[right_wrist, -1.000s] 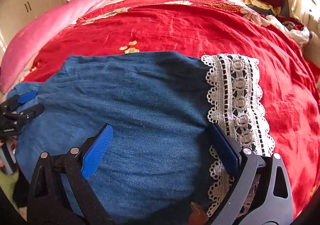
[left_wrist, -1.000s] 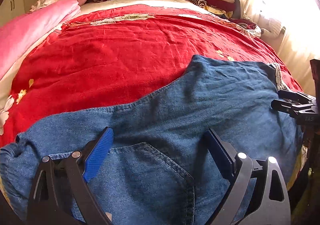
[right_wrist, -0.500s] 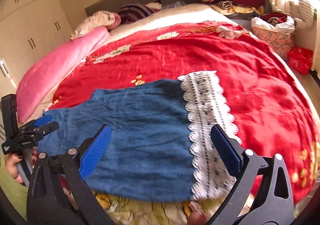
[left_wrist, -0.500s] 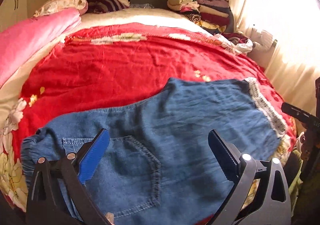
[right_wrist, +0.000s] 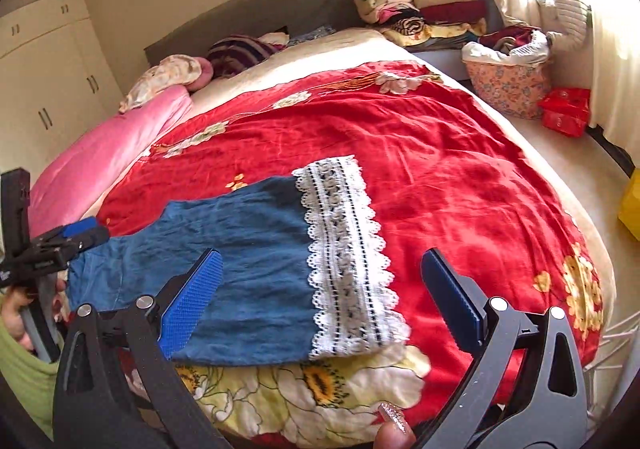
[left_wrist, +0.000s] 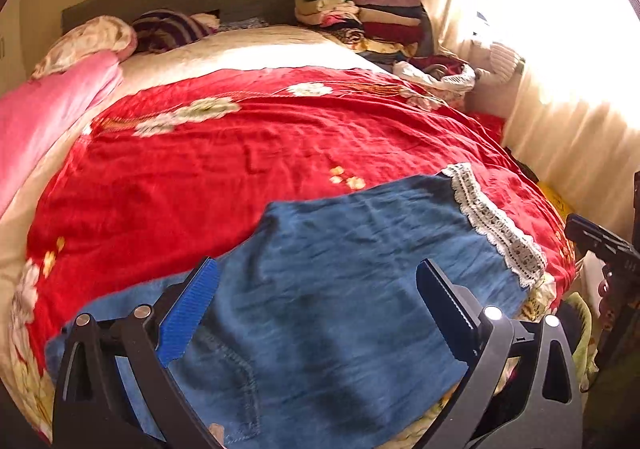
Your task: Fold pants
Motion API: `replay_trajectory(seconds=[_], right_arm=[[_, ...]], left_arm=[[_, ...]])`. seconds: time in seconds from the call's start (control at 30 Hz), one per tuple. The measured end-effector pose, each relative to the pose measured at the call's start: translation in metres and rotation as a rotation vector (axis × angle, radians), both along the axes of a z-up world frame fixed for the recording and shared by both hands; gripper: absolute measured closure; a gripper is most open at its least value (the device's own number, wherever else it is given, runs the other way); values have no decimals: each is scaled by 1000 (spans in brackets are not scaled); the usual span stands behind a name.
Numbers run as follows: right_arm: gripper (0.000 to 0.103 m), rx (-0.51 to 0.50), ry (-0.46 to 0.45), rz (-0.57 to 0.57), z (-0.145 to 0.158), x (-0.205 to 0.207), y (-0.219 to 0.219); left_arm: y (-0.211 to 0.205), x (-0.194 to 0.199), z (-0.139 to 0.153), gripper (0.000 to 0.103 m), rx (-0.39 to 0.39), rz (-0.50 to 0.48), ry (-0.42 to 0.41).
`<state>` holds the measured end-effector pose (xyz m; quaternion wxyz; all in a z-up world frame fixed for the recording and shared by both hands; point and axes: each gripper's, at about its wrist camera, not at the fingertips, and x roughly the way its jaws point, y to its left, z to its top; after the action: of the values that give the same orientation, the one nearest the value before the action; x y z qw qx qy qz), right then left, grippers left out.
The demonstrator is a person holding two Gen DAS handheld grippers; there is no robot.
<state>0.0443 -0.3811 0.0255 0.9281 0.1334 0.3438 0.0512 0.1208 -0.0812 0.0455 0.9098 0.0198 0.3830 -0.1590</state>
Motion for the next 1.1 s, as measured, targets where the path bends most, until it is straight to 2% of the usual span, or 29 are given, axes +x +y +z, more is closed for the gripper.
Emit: replay_trajectory(seconds=[0.3,0.77,1.0,1.1], right_arm=[[9,26,13,-40,-13,-11,-17],[9,82,71,-46,-42,-7,-19],[9,107,94,-60,-51,-3,-19],[9,110,107,-62,-56,-1,-18]], left_arm=[[-55,34,6,4,43,-113,-1],[-133,94,-17,4,103,-297,77],[-160,124,-26,4,112,-369,102],[-170,135,-30,5,87,-408,127]])
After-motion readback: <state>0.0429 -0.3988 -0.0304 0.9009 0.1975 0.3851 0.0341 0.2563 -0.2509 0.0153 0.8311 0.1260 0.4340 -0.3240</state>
